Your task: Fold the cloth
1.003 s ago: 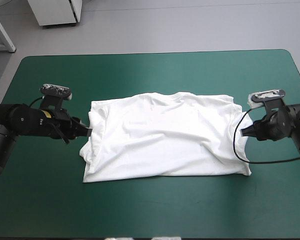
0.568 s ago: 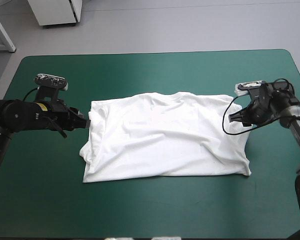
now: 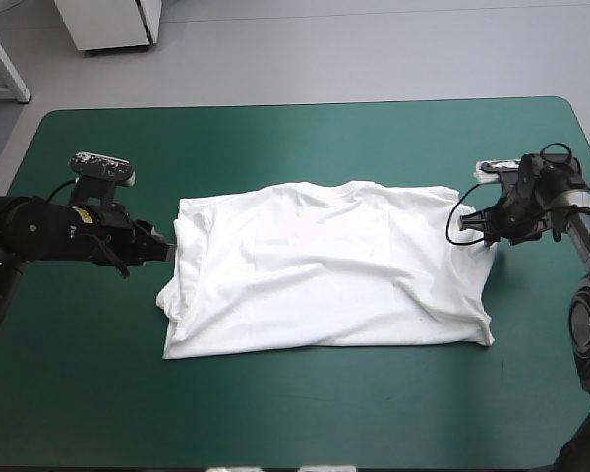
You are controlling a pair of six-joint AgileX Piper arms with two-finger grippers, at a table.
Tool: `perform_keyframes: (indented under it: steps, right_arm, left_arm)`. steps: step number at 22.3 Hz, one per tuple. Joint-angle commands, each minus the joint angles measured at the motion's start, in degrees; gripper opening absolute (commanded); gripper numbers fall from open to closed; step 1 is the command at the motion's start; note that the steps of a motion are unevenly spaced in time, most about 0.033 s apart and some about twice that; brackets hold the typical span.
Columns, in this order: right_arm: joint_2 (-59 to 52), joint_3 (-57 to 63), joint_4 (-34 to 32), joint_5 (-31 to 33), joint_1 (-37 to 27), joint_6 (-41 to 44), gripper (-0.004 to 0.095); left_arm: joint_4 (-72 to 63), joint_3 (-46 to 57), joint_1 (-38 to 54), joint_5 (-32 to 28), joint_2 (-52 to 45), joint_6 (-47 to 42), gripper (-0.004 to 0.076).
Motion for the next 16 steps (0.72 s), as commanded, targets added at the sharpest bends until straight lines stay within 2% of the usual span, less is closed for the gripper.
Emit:
perform_keyframes:
  steps: [1,8,9,11,13,16]
  right_arm:
    - [-2.3,-1.8,2.8,-1.3,-1.8,-2.1,0.0434]
    - [2.7,-1.6,9.1,0.9,-2.1,-4.8,0.0424]
    - [3.0,-1.6,9.1,1.3,-2.1,-4.8,0.0388]
    - [3.1,-1.6,9.2,1.4,-2.1,-4.8,0.0234]
    - [3.1,-1.7,9.2,1.8,-2.1,-4.8,0.0007]
    - [3.0,-1.7,9.2,2.2,-2.1,-4.8,-0.0013]
  left_arm:
    - [-1.0,-1.9,-0.3,-1.8,-1.3,-0.8,0.0298]
    - [-1.0,-1.9,-0.3,-0.7,-1.4,-0.8,0.0298]
    - [-1.0,-1.9,-0.3,-0.5,-1.4,-0.8,0.0298]
    - [-1.2,-1.9,-0.3,-0.4,-1.4,-0.8,0.0298]
    - [-1.2,-1.9,-0.3,0.1,-1.4,-0.8,0.0298]
    - [-1.4,-1.9,-0.3,0.7,-1.4,-0.8,0.0298]
